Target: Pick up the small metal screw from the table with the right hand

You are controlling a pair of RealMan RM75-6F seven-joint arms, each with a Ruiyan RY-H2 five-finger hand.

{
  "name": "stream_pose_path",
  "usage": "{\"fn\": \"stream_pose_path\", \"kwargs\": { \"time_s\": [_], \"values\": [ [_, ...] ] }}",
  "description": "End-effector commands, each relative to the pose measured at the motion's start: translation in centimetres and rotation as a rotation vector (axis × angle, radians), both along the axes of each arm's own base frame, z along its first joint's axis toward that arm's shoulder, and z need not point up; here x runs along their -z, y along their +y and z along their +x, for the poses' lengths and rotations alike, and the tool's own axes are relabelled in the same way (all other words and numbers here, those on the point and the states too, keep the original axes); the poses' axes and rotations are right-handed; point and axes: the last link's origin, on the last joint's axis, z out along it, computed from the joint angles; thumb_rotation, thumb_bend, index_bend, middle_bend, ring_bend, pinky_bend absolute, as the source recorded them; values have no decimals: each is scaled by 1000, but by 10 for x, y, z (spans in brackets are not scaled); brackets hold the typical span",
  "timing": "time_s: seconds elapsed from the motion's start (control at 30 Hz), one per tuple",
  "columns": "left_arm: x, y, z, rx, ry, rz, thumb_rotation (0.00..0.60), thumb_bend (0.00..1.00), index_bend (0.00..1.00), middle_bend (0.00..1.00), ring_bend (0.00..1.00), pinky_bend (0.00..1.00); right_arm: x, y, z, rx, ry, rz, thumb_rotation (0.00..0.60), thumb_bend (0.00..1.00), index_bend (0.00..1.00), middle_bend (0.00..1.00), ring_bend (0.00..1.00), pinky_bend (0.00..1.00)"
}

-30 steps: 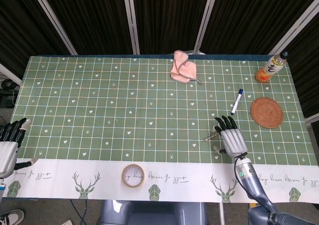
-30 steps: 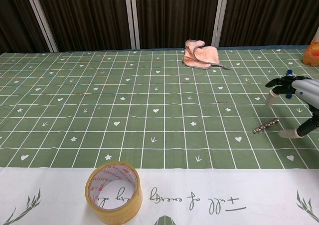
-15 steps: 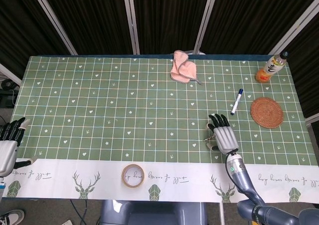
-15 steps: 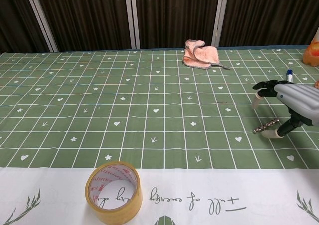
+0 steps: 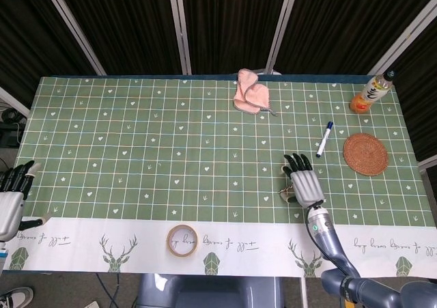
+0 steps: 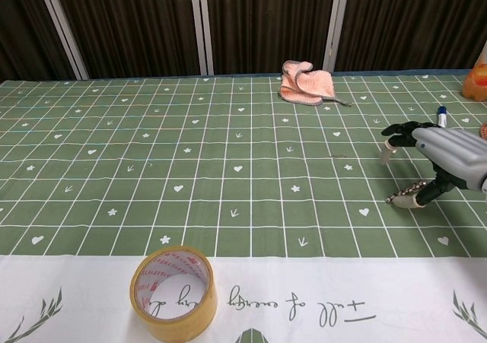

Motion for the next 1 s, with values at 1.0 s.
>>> {"fn": "stream_pose_path", "kwargs": {
  "time_s": [1.0],
  "values": [
    [3, -1, 0, -17, -15, -17, 600, 65, 0, 0, 0, 0, 7, -5, 4, 11, -9, -17, 600, 165, 414, 86, 0, 9]
  ]
}}
